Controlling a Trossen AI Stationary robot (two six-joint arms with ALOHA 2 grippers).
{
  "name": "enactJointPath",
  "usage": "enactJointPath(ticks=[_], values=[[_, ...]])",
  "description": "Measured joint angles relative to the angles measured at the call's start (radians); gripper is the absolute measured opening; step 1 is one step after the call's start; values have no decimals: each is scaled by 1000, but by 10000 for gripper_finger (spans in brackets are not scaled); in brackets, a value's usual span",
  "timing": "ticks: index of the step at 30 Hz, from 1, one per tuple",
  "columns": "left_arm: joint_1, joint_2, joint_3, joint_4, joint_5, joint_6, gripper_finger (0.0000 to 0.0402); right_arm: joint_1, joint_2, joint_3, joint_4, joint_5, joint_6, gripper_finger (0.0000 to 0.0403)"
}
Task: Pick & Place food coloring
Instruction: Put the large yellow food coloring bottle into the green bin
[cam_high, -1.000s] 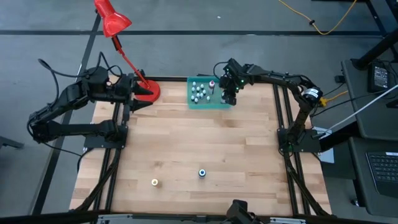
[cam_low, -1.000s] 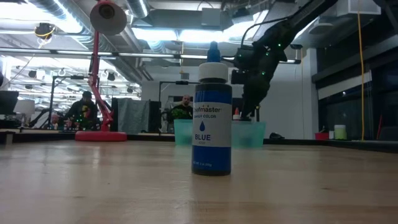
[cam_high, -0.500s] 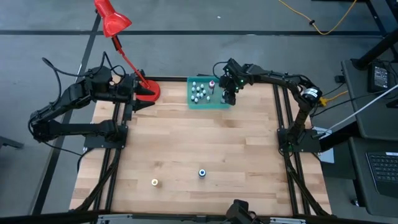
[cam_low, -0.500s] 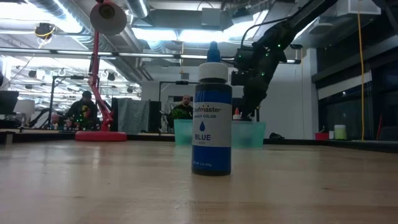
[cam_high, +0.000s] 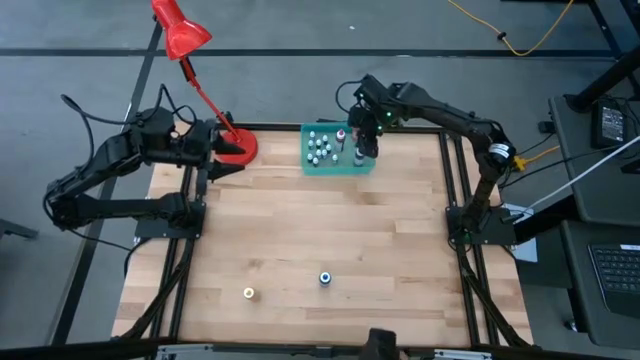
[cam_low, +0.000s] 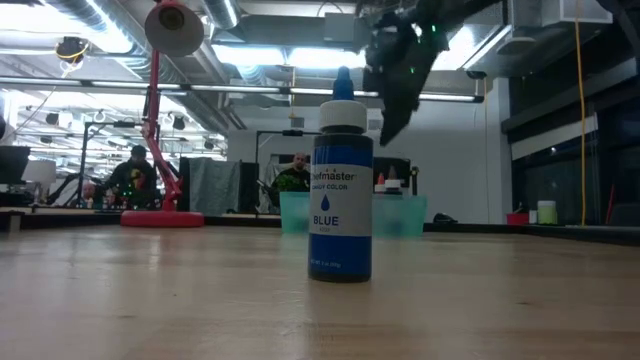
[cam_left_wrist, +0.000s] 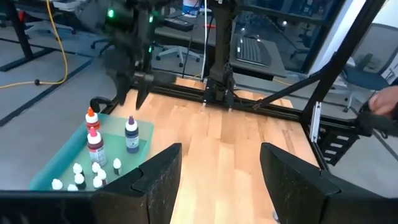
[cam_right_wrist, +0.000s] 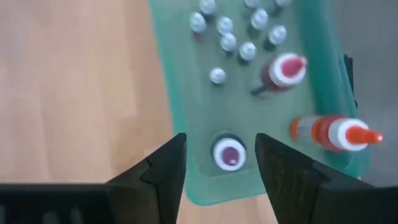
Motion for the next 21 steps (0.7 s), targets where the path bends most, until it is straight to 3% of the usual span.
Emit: enactJointPath(ticks=[7, 14, 21], values=[[-12, -5, -1, -137, 25, -51, 212, 152, -131, 39, 65, 40, 15, 182], [-131, -28, -147, -144, 67, -172, 212, 361, -342, -153, 369, 276, 144, 168], [-365, -42, -261, -98, 4, -336, 212, 442, -461, -336, 443, 312, 273, 167]])
